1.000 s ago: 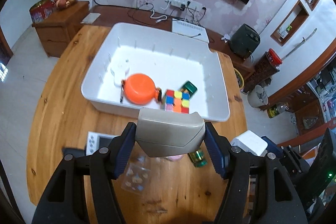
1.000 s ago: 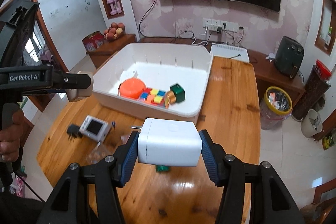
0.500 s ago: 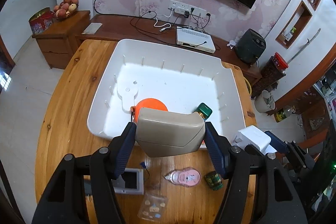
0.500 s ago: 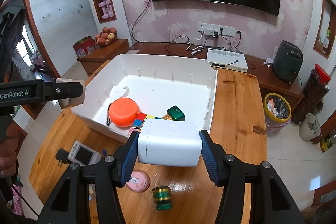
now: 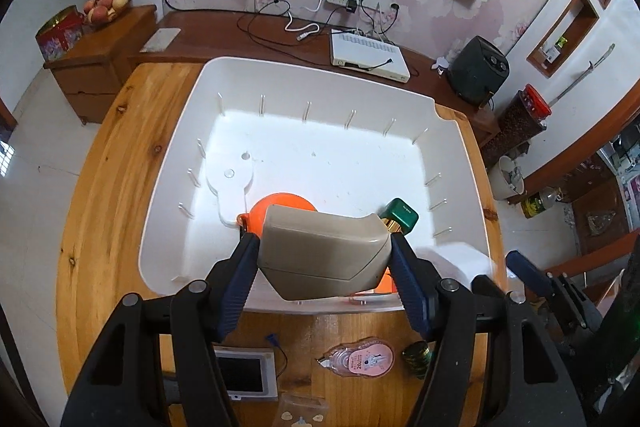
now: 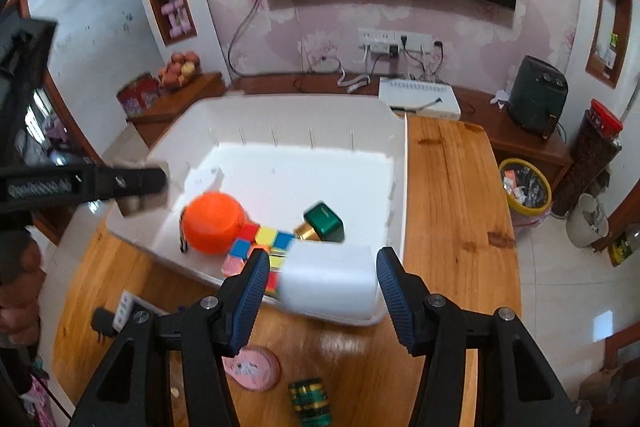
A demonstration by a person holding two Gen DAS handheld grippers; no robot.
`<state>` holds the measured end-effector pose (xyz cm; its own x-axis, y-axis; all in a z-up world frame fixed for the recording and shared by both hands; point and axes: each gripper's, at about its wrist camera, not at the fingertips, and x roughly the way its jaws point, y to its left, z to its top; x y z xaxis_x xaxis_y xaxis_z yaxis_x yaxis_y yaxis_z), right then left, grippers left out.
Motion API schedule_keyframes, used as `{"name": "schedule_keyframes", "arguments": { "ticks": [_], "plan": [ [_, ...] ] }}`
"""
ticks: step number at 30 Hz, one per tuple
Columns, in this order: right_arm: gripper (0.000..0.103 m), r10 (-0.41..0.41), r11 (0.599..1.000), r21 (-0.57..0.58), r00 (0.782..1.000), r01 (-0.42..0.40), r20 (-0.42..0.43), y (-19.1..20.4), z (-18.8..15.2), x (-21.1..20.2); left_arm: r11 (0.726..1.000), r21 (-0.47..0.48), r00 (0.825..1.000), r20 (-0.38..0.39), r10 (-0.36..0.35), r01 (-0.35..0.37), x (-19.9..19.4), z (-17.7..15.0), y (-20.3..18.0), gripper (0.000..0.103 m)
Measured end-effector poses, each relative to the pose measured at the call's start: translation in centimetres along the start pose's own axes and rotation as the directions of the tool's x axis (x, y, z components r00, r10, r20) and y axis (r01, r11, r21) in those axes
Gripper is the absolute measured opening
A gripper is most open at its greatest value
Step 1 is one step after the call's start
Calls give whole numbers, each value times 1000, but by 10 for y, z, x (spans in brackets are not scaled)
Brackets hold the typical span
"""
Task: Organize rigid objects
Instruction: 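Release the beige box with the left tool while the right tool releases the charger into the tray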
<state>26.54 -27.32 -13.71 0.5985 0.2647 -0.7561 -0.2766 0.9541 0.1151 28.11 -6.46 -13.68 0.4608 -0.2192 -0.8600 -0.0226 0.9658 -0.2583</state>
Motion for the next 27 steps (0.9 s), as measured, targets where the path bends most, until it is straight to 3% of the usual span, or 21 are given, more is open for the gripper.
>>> {"name": "schedule_keyframes", "arguments": {
  "ticks": [4, 7, 15, 27],
  "plan": [
    [56, 10, 1000, -7, 1000, -10, -1, 2, 3, -2, 1000, -2, 1000, -27, -10, 10, 4, 0, -1, 71],
    [57, 18, 1000, -1, 1000, -18, -12, 0, 3, -3, 1000, 1, 1000, -6, -9, 9, -1, 0, -4, 85],
    [64, 30, 1000, 8, 1000, -30, 6, -2, 1, -17, 1000, 0, 1000, 19, 9, -9, -18, -5, -11, 85],
    [70, 62, 998, 11, 998, -62, 28, -13, -8, -48, 1000, -29, 989, 145, 9, -5, -62, -20, -23, 85]
  ]
}}
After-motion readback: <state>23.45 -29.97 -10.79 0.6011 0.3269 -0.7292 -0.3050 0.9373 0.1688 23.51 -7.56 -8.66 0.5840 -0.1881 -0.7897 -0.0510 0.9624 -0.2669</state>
